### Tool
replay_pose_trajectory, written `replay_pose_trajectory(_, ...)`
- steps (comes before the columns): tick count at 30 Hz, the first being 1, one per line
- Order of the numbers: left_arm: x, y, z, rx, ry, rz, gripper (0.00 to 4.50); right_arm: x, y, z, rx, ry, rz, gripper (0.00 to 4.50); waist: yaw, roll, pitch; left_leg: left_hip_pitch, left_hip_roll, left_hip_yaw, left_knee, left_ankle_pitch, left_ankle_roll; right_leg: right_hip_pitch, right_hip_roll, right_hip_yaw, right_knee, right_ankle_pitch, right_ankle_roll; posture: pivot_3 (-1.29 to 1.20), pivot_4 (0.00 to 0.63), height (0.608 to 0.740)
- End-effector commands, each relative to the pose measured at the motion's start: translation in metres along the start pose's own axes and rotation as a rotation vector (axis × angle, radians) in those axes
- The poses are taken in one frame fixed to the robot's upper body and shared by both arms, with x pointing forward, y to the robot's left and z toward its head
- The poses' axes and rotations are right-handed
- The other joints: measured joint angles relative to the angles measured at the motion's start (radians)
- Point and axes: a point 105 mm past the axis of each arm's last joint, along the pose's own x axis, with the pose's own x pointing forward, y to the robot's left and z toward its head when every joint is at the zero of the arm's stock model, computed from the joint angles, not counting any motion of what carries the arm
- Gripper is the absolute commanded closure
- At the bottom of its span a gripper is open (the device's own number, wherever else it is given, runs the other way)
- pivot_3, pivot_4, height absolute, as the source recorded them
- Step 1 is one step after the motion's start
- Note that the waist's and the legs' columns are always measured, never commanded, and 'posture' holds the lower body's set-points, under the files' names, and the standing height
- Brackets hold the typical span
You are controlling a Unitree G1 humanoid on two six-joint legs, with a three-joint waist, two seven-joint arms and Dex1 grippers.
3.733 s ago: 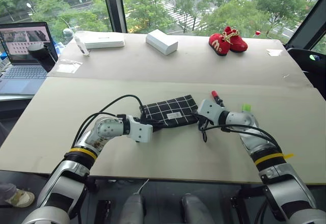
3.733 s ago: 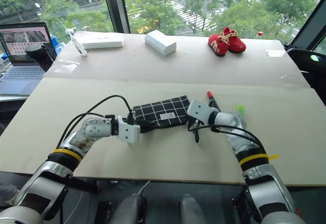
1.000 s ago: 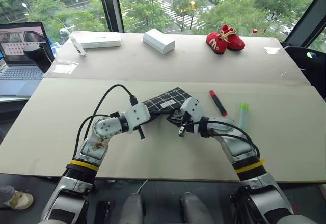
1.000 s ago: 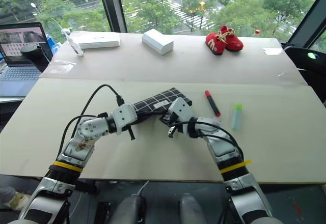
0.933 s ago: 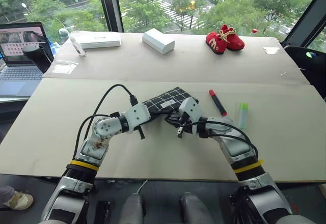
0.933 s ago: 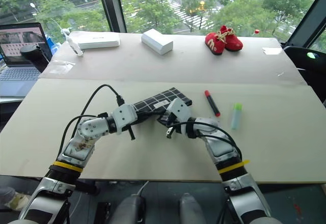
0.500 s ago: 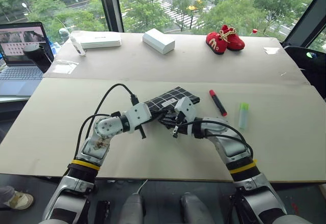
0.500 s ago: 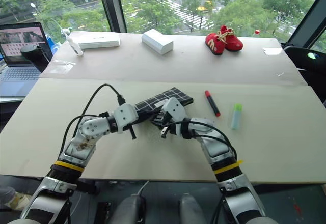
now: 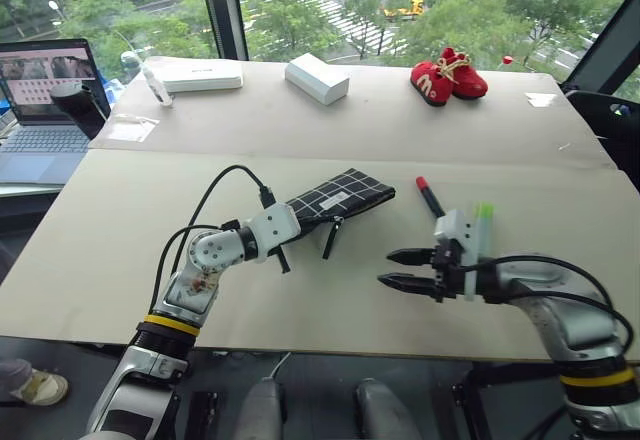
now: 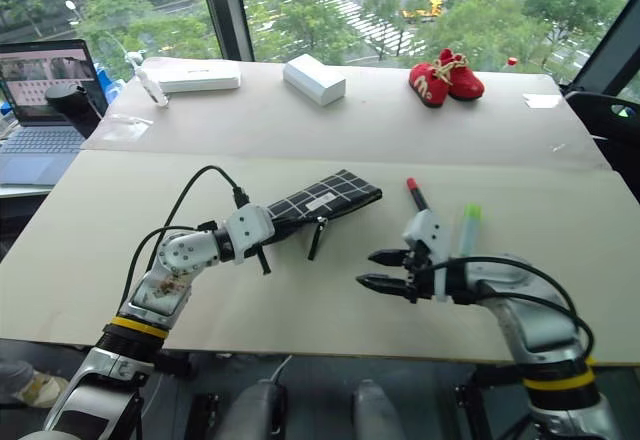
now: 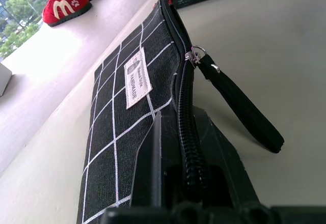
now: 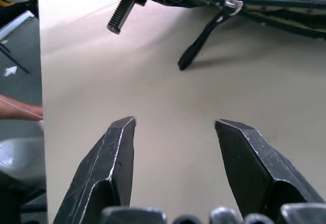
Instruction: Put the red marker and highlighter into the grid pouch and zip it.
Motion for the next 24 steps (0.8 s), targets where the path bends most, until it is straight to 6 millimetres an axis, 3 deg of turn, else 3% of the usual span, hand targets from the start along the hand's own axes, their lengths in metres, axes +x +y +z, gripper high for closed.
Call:
replay_pose_trajectory(1, -0.001, 0.003, 0.011, 0.029, -0.044, 0.011, 4.50, -0.030, -0.053, 0.014, -0.057, -0.025, -0.359, 1.74, -0.003, 0.000, 0.000, 0.001, 0.000, 0.000, 0.000, 0.000, 0.000, 0.000, 0.000, 0.000, 0.000, 0.000, 0.000, 0.00, 0.150, 0.729)
replay_pose_trajectory(3, 0.000, 0.003, 0.011, 0.025, -0.047, 0.011, 4.50, -0.045, -0.081, 0.008, 0.000, -0.007, -0.575, 1.74, -0.005, 0.000, 0.000, 0.000, 0.000, 0.000, 0.001, 0.000, 0.000, 0.000, 0.000, 0.000, 0.000, 0.000, 0.000, 0.00, 0.150, 0.729)
replay_pose_trajectory(5, 0.003, 0.002, 0.011, 0.019, -0.053, 0.011, 4.50, -0.050, -0.090, -0.007, 0.090, 0.006, -0.715, 1.74, -0.005, 0.000, 0.000, -0.001, 0.000, 0.000, 0.001, 0.000, 0.000, 0.000, 0.000, 0.000, 0.000, 0.000, 0.000, 0.00, 0.150, 0.729)
replay_pose_trajectory(16, 0.005, -0.002, 0.009, 0.011, -0.056, 0.007, 4.50, -0.041, -0.097, -0.045, 0.193, 0.091, -0.915, 1.74, -0.005, 0.000, 0.000, -0.003, -0.001, 0.000, 0.001, 0.000, 0.000, -0.002, -0.001, 0.001, 0.000, 0.000, 0.001, 0.00, 0.150, 0.729)
replay_pose_trajectory(24, 0.003, -0.003, 0.008, 0.011, -0.052, 0.005, 4.50, -0.041, -0.097, -0.055, 0.221, 0.103, -0.944, 1.74, -0.007, 0.000, 0.000, -0.003, -0.001, 0.000, 0.001, 0.000, 0.000, -0.002, -0.001, 0.001, 0.000, 0.000, 0.001, 0.00, 0.150, 0.729)
